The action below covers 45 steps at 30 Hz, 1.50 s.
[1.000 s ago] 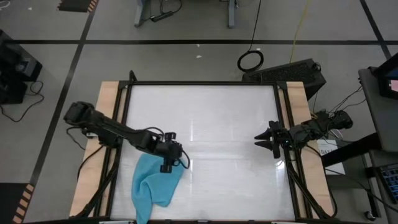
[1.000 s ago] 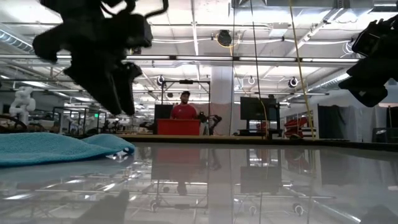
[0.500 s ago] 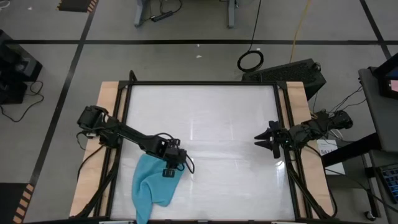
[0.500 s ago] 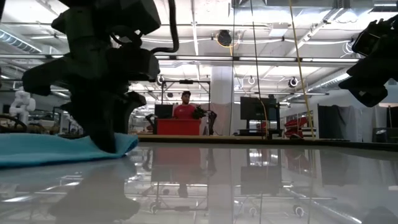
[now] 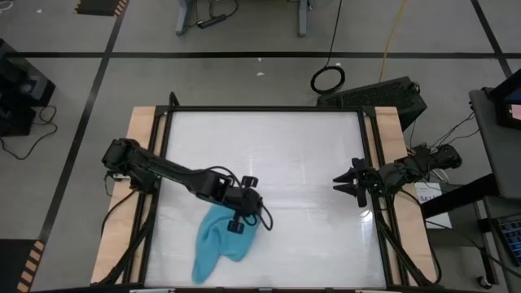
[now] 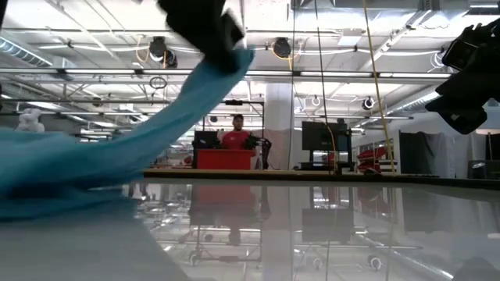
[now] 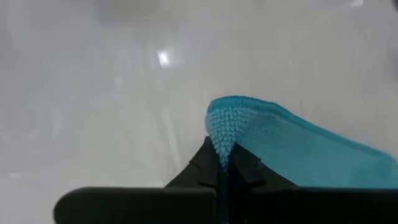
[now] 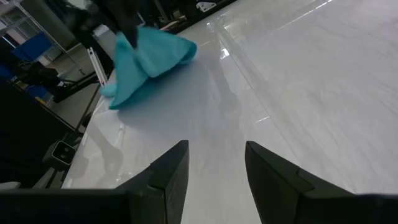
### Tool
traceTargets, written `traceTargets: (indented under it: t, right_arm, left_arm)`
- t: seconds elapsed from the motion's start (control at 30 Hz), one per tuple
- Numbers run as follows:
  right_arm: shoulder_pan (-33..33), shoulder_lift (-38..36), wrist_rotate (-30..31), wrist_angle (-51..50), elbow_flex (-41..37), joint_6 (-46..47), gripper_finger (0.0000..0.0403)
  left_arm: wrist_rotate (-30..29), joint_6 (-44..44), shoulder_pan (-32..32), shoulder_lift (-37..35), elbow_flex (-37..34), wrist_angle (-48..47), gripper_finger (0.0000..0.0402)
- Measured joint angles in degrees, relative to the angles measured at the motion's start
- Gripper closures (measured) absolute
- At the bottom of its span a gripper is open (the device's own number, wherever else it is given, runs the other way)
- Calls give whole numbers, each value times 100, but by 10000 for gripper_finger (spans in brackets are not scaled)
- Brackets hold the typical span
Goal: Roll towel into tight, uniform cylinder
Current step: Roll the blue microfiber towel
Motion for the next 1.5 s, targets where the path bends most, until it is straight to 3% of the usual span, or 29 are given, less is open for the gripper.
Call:
traceTargets:
  t: [0.37,0.63,0.9,1.17,1.33,1.5]
  right_arm:
    - [-1,0,0,0,0,0,254]
    - [0,1,70,113,0,-58,254]
    - [-2,0,805,721,0,-543,254]
    - [-2,196,660,755,0,-984,254]
    - [-2,754,597,882,0,-1089,246]
    - [-2,1592,785,1583,-4,-1629,199]
  left_arm:
    - [-889,545,57,-7,2310,-441,397]
    - [-1170,1229,351,-7,3432,-406,397]
    - [-901,1482,659,-7,3616,-669,397]
    - [-959,1499,708,127,3614,-1069,397]
    - [-1033,1600,776,133,3614,-989,397]
    - [-944,1614,865,133,3614,-831,397]
